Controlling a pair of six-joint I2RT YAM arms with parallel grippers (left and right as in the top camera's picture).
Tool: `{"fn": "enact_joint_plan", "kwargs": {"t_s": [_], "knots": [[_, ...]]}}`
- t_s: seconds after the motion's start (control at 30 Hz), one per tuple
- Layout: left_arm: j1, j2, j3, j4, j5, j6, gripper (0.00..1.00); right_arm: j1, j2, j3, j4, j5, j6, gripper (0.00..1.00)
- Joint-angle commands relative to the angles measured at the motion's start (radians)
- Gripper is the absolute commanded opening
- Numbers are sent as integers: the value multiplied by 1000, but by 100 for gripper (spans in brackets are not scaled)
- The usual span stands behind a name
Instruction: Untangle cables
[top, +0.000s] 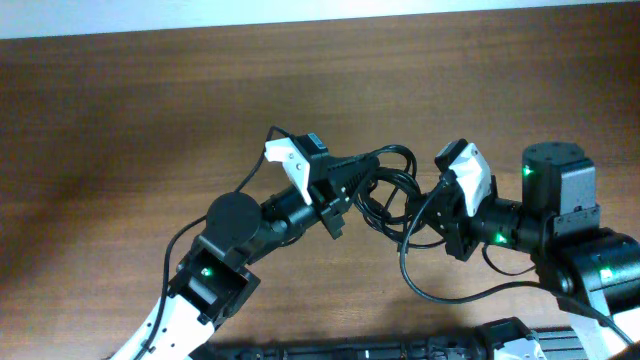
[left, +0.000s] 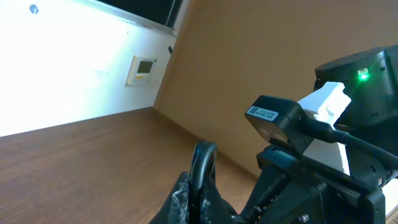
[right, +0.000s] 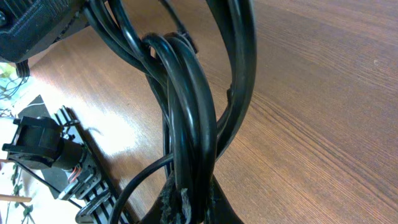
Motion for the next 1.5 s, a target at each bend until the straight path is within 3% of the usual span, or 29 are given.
{"fn": "enact_joint_plan", "kwargs": {"t_s": [0.0,0.27,0.57,0.7,0.93,1.07,1.1,1.23,1.27,1.33,1.4,1.47], "knots": [[-4,-3,19,14,-31,-45,0,5,-6,19,0,0,26,4],[-4,-4,19,-56,-334,-258,0,5,-6,19,-21,56,84,4],[-4,-29,19,-69,-492,-390,0,5,-6,19,-46,136,132,4],[-4,-37,19,-129,-535,-479,0,5,-6,19,-46,215,196,4],[-4,-37,19,-272,-533,-482,0,5,-6,19,-41,304,294,4],[-4,-36,19,-370,-536,-546,0,5,-6,19,-9,318,349,4],[-4,-36,19,-387,-536,-546,4,5,-6,19,0,318,349,4],[-4,-36,19,-437,-532,-545,36,5,-6,19,16,318,349,4],[-4,-36,19,-462,-533,-545,61,5,-6,19,16,318,349,4],[-4,-36,19,-482,-533,-544,79,5,-6,19,16,318,349,4],[-4,-36,19,-485,-533,-525,91,5,-6,19,16,318,346,4],[-4,-38,19,-483,-532,-515,96,5,-6,19,13,317,304,4]]}}
